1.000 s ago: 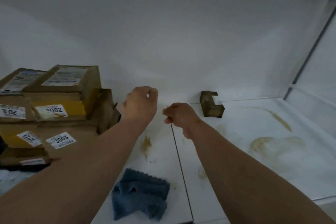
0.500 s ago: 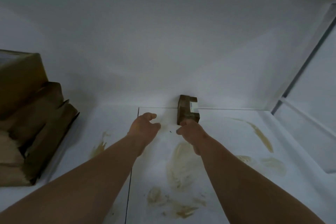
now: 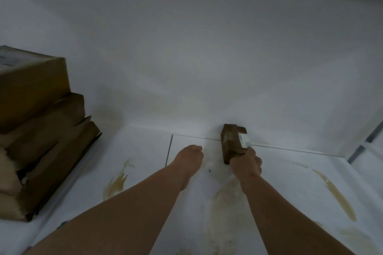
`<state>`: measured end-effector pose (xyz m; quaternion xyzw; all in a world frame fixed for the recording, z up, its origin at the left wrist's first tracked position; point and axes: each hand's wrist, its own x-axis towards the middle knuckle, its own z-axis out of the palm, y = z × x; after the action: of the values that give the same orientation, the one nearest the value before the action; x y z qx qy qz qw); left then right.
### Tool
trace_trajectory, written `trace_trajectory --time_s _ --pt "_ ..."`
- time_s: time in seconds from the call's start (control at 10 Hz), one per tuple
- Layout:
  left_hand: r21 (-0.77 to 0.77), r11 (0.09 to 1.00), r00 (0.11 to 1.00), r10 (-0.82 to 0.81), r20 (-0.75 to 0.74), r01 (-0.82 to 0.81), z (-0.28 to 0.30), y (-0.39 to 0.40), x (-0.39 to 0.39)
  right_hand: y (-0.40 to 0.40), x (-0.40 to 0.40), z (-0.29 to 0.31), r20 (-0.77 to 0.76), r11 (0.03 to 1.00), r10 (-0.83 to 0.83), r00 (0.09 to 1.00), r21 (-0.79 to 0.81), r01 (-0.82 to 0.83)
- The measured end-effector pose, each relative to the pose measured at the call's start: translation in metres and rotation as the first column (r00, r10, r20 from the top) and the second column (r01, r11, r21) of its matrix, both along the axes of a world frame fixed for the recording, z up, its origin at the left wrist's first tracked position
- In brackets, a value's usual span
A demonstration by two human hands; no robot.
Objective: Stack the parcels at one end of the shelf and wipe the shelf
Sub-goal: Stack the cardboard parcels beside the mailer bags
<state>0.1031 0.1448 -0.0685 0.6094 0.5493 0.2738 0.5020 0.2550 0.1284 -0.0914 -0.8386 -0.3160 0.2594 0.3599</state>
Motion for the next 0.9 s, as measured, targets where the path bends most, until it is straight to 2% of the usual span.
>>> trace_trajectory --time_s 0.1,0.2,0.4,0.5,0.6,0.7,0.8,0.9 --pt "-0.012 1.0 0.999 0.006 0.039 -0.006 -0.01 0.017 0.01 -0.006 0.007 0.008 0.081 0.993 -0.12 0.99 0.027 0.118" --pt "-0.059 0.998 0.995 -0.016 0.102 0.022 -0.02 0.023 0.023 0.006 0.026 -0.007 0.096 0.995 -0.094 0.991 0.05 0.089" --pt "-0.123 0.986 0.98 -0.085 0.183 0.108 -0.03 0.02 0.057 -0.002 0.039 -0.023 -0.163 0.989 0.019 0.986 0.147 0.005" --pt "-0.115 0.989 0.985 -0.074 0.155 0.092 -0.023 0.019 0.06 -0.01 0.031 -0.023 -0.234 0.986 0.08 0.969 0.162 -0.042" --pt "-0.07 0.995 0.995 -0.062 0.084 0.068 -0.018 0.02 0.056 -0.013 0.03 -0.02 -0.312 0.986 0.073 0.947 0.168 -0.02" --pt "-0.091 0.996 0.997 -0.005 0.082 0.012 -0.014 0.013 0.049 -0.016 0.023 -0.018 -0.393 0.981 -0.003 0.92 0.179 0.08" --pt "-0.152 0.987 0.987 0.071 0.147 -0.048 -0.014 -0.003 0.033 -0.026 0.011 -0.011 -0.476 0.972 -0.072 0.877 0.162 0.168" --pt "-0.176 0.982 0.965 0.112 0.237 -0.071 -0.01 -0.02 0.012 -0.042 -0.009 -0.005 -0.526 0.98 -0.062 0.848 0.131 0.153"
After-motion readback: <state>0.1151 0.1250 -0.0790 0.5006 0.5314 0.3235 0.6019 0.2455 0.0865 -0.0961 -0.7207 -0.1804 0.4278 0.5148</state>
